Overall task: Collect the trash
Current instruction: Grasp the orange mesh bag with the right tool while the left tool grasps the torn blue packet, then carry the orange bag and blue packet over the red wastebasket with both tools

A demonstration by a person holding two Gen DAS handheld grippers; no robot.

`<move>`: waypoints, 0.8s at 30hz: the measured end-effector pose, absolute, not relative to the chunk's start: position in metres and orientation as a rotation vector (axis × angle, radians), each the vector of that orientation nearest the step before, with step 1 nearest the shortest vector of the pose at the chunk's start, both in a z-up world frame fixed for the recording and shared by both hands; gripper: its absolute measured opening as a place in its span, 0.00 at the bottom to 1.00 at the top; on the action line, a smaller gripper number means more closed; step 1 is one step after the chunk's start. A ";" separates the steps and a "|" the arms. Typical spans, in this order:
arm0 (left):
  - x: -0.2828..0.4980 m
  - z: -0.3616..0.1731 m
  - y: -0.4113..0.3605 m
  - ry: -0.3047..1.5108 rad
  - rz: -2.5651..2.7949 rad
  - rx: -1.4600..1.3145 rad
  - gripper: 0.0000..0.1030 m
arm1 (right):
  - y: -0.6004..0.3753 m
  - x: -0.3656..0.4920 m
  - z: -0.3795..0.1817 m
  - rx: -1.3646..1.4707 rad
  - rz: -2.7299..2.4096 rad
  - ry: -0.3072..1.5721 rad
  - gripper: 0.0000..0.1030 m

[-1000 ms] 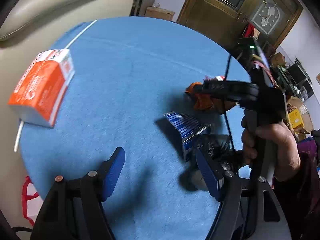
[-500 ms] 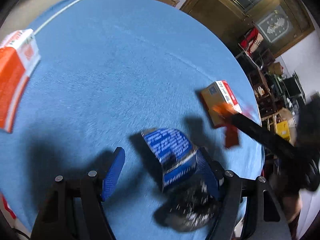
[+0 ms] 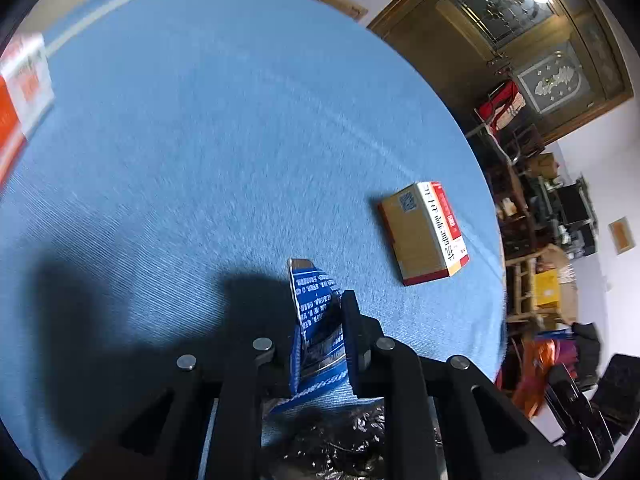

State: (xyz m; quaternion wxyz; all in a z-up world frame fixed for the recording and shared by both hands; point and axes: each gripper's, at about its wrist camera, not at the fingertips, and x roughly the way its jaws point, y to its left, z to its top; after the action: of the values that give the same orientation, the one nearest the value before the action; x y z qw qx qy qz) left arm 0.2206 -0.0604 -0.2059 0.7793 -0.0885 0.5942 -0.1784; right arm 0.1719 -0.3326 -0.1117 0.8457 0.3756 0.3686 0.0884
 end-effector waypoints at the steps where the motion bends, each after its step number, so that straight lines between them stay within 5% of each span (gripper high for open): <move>1: 0.216 -0.200 -0.063 1.266 -0.389 -0.187 0.18 | -0.336 0.164 -0.112 0.798 0.181 0.771 0.25; 24: 0.082 -0.051 -0.172 0.793 -0.476 0.252 0.18 | -0.402 0.016 -0.058 0.811 0.075 0.516 0.25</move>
State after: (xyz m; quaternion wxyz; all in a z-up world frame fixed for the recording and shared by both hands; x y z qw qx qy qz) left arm 0.0820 -0.1720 -0.0507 0.8873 0.1212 0.3815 -0.2292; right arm 0.0156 -0.4021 -0.0579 0.8861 0.3900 0.2479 0.0360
